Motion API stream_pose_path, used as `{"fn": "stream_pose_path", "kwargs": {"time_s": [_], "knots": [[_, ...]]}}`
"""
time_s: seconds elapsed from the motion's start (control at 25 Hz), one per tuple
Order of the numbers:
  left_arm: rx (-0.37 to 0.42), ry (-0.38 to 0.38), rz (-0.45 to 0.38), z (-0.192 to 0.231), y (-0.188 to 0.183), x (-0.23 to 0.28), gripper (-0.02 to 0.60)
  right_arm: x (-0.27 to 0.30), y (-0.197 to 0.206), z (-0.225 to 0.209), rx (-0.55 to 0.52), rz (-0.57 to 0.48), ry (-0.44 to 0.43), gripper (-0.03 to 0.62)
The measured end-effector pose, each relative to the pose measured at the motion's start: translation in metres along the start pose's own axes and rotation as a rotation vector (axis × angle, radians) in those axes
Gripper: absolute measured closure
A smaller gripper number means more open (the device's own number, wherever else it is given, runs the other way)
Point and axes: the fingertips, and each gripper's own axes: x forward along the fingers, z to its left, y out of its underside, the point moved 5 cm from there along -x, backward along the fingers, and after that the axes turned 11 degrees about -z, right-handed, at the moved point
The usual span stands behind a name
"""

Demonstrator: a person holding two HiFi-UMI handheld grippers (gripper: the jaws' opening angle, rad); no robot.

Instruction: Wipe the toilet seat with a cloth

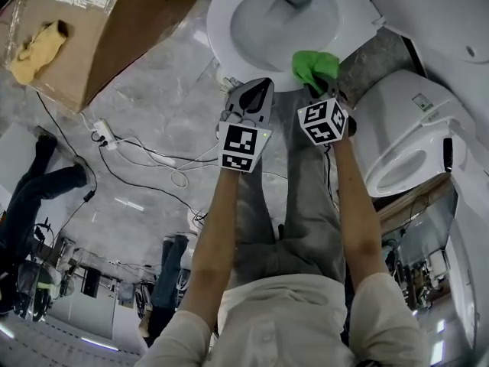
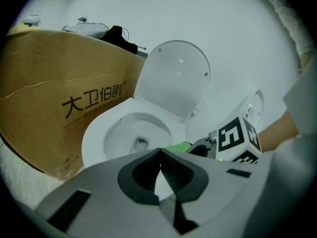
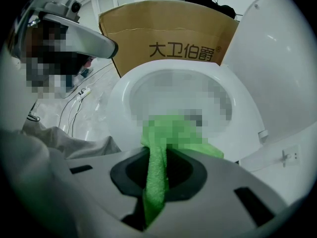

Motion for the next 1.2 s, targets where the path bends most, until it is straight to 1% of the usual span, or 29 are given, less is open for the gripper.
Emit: {"fn": "stream_pose_path", "kwargs": {"time_s": [0.32,0.64,1.04,1.2], "knots": [[-0.017,-0.015,0.006,0.024,0.006,-0.023,0.569,0.003,-0.008,0.028,0.029,0.020,-0.003,0.546],[-0.038,-0.033,0.008,0.048,0.012,-0.043,0.569,0.007,-0.020,0.061,0.029,0.020,-0.014,0.546],[-0.077,-0.063,0.005,0.075,0.018,-0.060,0.569,0.017,-0.040,0.091,0.015,0.026,-0.031,0.546],[-0.093,-0.079,0.003,0.086,0.020,-0.066,0.569,0.022,-0.051,0.103,-0.019,0.015,-0.055,0.546]]}}
